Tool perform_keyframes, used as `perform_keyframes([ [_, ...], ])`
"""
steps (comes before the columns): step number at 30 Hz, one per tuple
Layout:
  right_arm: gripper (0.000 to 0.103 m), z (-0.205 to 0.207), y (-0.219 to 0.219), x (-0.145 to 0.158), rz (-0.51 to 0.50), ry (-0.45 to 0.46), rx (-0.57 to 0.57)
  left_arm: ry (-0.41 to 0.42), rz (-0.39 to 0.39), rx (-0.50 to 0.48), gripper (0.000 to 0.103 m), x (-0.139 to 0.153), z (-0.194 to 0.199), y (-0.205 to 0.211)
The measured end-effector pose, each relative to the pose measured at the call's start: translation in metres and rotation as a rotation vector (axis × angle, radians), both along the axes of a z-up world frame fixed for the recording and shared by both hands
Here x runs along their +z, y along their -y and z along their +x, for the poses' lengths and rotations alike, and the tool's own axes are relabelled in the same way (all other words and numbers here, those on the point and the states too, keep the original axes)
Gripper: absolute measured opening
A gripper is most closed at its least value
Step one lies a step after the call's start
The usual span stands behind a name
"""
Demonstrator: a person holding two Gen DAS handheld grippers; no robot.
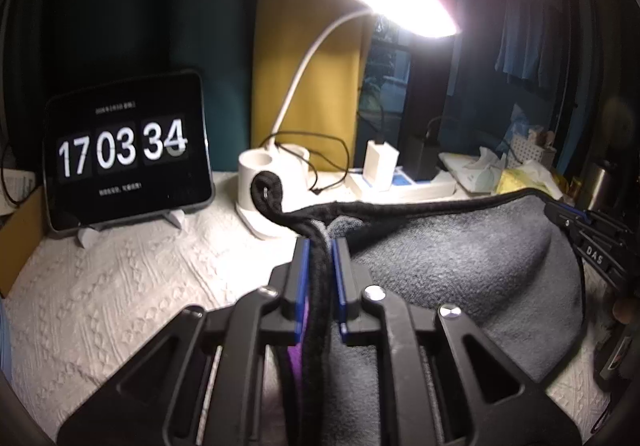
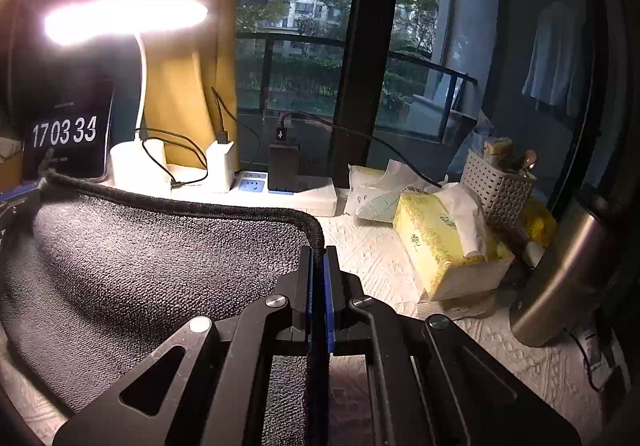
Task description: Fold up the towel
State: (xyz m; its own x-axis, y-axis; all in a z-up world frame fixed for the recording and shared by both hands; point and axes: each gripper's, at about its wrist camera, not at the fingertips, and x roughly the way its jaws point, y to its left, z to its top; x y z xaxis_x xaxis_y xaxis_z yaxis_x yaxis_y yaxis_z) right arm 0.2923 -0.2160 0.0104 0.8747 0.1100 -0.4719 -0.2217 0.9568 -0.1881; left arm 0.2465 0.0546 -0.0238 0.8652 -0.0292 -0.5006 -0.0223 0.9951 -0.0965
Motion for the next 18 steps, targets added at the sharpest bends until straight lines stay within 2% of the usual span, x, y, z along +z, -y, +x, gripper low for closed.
perform_keyframes([
  [3, 0.005, 0.007, -0.001, -0.004, 0.017, -0.025, 0.005, -0.038, -0.02, 0.008, 0.012, -0.007, 0.009, -0.005],
  [8, 0.005, 0.017, -0.002, -0.011, 0.018, -0.053, 0.005, -0.067, -0.006, 0.01, 0.012, -0.012, 0.019, -0.006],
  [13, 0.005, 0.028, 0.0, -0.021, 0.02, -0.097, -0.01, -0.138, -0.004, 0.004, 0.016, -0.024, 0.035, -0.007],
  [15, 0.005, 0.031, 0.001, -0.025, 0.017, -0.111, -0.017, -0.152, 0.021, 0.039, 0.016, -0.028, 0.038, -0.009],
  [18, 0.005, 0.036, 0.003, -0.032, 0.01, -0.142, -0.027, -0.192, -0.014, 0.064, 0.015, -0.031, 0.044, -0.019],
])
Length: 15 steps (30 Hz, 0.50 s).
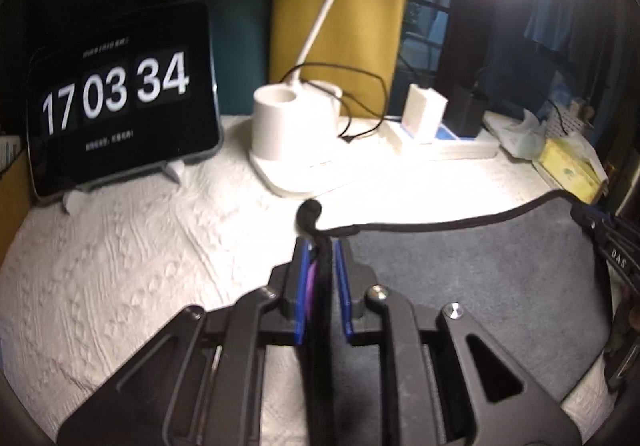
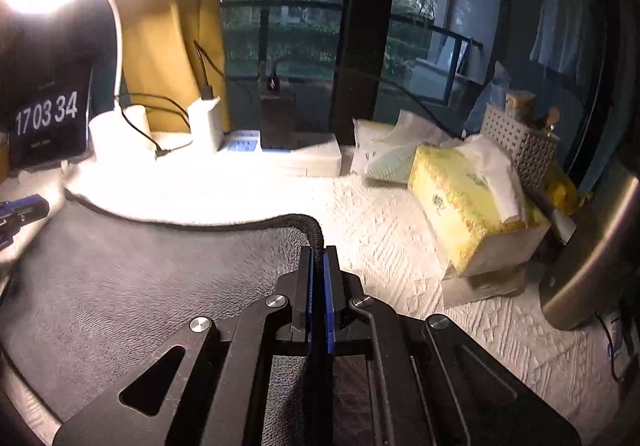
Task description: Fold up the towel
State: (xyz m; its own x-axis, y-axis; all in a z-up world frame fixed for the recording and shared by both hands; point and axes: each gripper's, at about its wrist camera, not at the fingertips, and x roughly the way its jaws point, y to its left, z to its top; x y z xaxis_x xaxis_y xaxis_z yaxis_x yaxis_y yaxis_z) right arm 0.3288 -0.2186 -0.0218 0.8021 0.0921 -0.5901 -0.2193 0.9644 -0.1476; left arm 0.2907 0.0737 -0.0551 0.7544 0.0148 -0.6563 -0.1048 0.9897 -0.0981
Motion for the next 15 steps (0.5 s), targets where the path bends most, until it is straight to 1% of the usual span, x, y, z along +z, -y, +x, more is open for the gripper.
perform_keyframes([
  [1, 0.005, 0.002, 0.001, -0.002, 0.002, -0.015, -0.002, -0.007, -0.008, 0.005, 0.015, -0.001, 0.001, -0.003],
  [5, 0.005, 0.003, 0.0, -0.003, -0.003, -0.022, -0.001, -0.025, -0.02, 0.027, 0.015, -0.002, 0.002, -0.008],
  [12, 0.006, 0.011, -0.001, -0.009, -0.014, -0.073, -0.001, -0.036, -0.036, 0.029, 0.015, -0.003, 0.0, -0.01],
  [13, 0.007, 0.013, 0.0, -0.01, -0.015, -0.085, -0.005, -0.04, -0.039, 0.028, 0.016, -0.003, 0.0, -0.01],
  [15, 0.015, 0.015, 0.0, -0.013, -0.012, -0.105, -0.007, -0.045, -0.045, 0.021, 0.016, -0.004, 0.0, -0.009],
])
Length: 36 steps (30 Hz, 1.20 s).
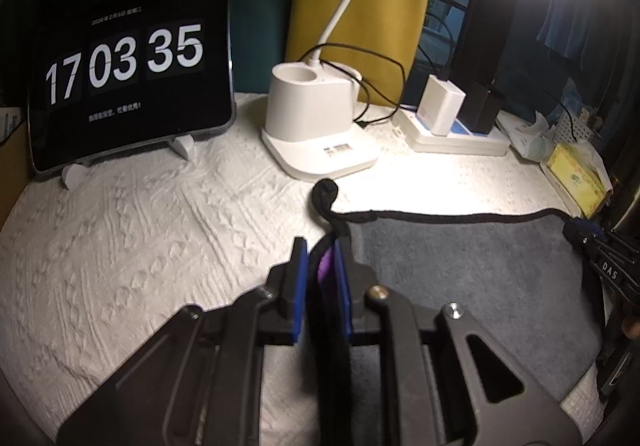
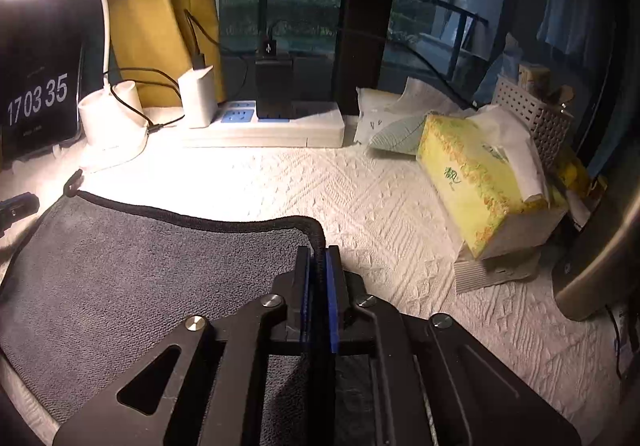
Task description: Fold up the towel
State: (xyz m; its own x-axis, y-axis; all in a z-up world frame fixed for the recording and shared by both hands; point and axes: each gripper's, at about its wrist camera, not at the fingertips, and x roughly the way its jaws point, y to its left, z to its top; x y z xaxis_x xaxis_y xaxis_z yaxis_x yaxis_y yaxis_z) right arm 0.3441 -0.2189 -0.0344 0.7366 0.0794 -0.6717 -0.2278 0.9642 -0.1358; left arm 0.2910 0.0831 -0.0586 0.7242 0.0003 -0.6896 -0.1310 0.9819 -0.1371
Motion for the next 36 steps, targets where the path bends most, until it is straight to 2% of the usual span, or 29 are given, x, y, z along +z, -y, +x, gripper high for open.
perform_keyframes([
  [2, 0.03, 0.002, 0.001, -0.001, 0.005, -0.015, -0.003, 0.004, 0.0, 0.002, 0.019, 0.001, -0.001, 0.001],
  [8, 0.038, -0.002, 0.0, -0.001, -0.005, -0.019, -0.003, 0.015, -0.008, -0.015, 0.024, 0.005, -0.005, 0.003],
  [10, 0.038, -0.004, -0.001, 0.001, -0.006, -0.016, -0.004, 0.028, -0.011, -0.023, 0.026, 0.009, -0.009, 0.005],
  [13, 0.039, -0.009, -0.001, 0.006, -0.004, -0.008, -0.001, 0.054, -0.011, -0.023, 0.039, 0.016, -0.015, 0.007],
  [14, 0.039, -0.011, -0.002, 0.008, -0.005, -0.002, 0.001, 0.061, -0.015, -0.024, 0.049, 0.018, -0.016, 0.007],
  [15, 0.039, -0.013, -0.002, 0.01, -0.006, 0.001, 0.004, 0.068, -0.019, -0.025, 0.051, 0.02, -0.017, 0.007],
  [24, 0.039, -0.038, -0.005, 0.027, 0.012, 0.042, 0.013, 0.123, 0.01, -0.028, 0.052, 0.038, -0.03, 0.017],
  [30, 0.039, -0.054, -0.007, 0.037, 0.016, 0.057, 0.028, 0.129, -0.005, -0.048, 0.058, 0.043, -0.042, 0.024],
  [36, 0.039, -0.068, -0.005, 0.049, 0.032, 0.084, 0.034, 0.158, 0.001, -0.072, 0.059, 0.054, -0.059, 0.034],
])
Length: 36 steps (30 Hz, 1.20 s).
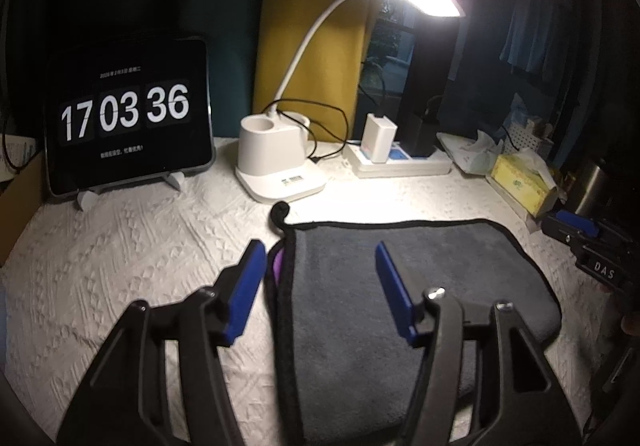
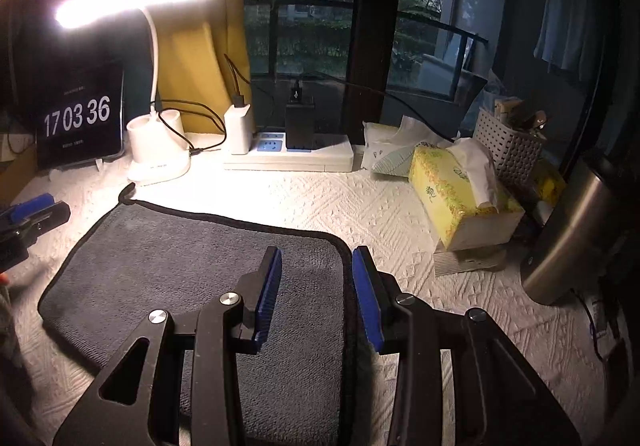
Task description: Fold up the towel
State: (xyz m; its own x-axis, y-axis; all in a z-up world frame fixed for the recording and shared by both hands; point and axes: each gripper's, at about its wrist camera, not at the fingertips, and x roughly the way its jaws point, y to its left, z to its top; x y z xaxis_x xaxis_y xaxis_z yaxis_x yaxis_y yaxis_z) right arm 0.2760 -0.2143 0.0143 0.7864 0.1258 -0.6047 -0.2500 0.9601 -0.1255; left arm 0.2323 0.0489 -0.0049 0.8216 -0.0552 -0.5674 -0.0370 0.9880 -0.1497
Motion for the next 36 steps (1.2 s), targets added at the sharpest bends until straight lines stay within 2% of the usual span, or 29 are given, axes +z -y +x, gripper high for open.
perform_keyframes([
  [11, 0.039, -0.027, 0.002, 0.012, 0.025, 0.032, 0.028, 0.018, -0.029, -0.008, 0.061, 0.01, -0.027, 0.006],
  [36, 0.039, -0.077, 0.003, 0.025, 0.047, 0.078, 0.055, 0.088, -0.022, -0.062, 0.062, 0.023, -0.08, 0.035],
])
